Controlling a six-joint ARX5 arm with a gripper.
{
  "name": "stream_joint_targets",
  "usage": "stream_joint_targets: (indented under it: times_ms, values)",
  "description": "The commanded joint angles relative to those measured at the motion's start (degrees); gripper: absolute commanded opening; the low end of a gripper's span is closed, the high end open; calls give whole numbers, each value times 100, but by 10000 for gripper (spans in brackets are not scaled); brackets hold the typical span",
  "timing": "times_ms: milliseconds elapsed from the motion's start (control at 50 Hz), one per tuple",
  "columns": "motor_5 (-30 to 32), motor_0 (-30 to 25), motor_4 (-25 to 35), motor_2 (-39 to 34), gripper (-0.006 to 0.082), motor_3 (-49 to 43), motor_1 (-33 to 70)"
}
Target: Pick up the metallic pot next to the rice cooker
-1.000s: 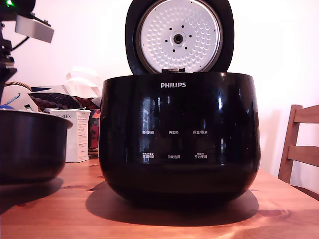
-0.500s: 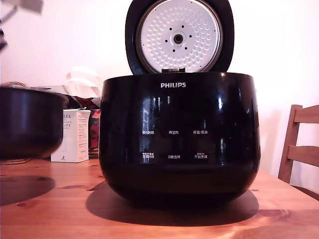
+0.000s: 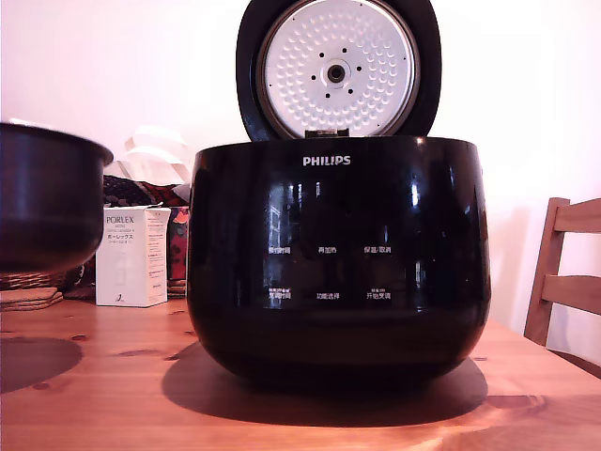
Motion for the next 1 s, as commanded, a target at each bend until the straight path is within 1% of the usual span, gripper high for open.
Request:
stream_joint_targets:
  times_ms: [0,180,300,500,720,980]
  values:
    - [-33,-15,-20,59,-22,103,-136]
    - [-90,-20,-13,81,-22,68,-138]
    - [-122,-120,-15,212,-22,-50,-138]
    - [-330,-398,-17,737,-22,-444,-129]
    - [-337,-634,-170,1329,-22,-960,-129]
    - [-393,-769,-254,1635,-22,-1091,-129]
